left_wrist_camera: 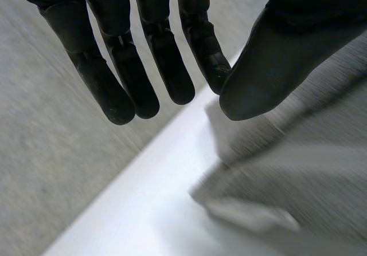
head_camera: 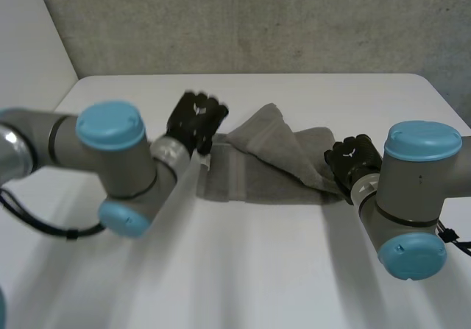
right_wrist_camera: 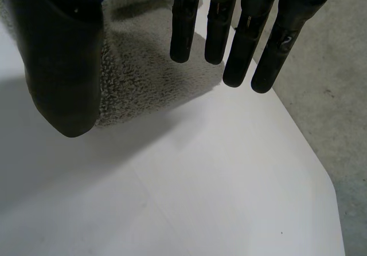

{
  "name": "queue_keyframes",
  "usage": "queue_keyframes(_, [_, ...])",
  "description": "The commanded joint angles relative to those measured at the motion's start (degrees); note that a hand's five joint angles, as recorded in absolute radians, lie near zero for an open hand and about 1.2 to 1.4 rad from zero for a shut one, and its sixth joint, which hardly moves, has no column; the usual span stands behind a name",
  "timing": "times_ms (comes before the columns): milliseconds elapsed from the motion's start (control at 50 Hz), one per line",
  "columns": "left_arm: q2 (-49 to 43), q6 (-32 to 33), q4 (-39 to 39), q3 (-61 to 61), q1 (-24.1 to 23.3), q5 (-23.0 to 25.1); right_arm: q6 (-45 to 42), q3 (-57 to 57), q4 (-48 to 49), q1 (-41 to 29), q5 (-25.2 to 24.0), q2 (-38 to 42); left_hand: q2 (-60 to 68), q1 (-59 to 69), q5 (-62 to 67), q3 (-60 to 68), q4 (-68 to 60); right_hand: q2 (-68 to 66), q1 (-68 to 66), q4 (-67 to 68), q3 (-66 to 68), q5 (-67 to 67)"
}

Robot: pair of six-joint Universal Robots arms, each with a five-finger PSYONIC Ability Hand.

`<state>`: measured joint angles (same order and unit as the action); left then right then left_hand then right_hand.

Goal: Fold the towel.

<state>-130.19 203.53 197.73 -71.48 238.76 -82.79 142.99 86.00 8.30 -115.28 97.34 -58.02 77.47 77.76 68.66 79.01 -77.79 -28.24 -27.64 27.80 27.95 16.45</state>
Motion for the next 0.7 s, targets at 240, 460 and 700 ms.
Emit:
queue_keyframes(240, [-0.76,7.68,8.11,-2.96,1.09,1.49,0.18,0.66,-0.04,-0.29,-0.31,-0.17,-43.2,-43.49,-44.39,-44.74,43.52,2.69,2.08,-2.24,-2.39,-0.89])
queue_keyframes(460, [-17.27,5.13,1.02,19.95,-1.54,10.52,0.18,1.89,0.13,-0.12,-0.31,-0.43,-42.7,-42.99,-43.88,-44.23,43.02,3.69,3.09,-3.25,-3.4,-1.9])
queue_keyframes(700, [-28.1,3.46,-7.09,37.38,-3.48,13.09,0.18,2.15,0.57,-0.21,-0.31,-0.43,-42.02,-42.32,-43.21,-43.56,42.34,3.69,3.09,-3.25,-3.4,-1.9])
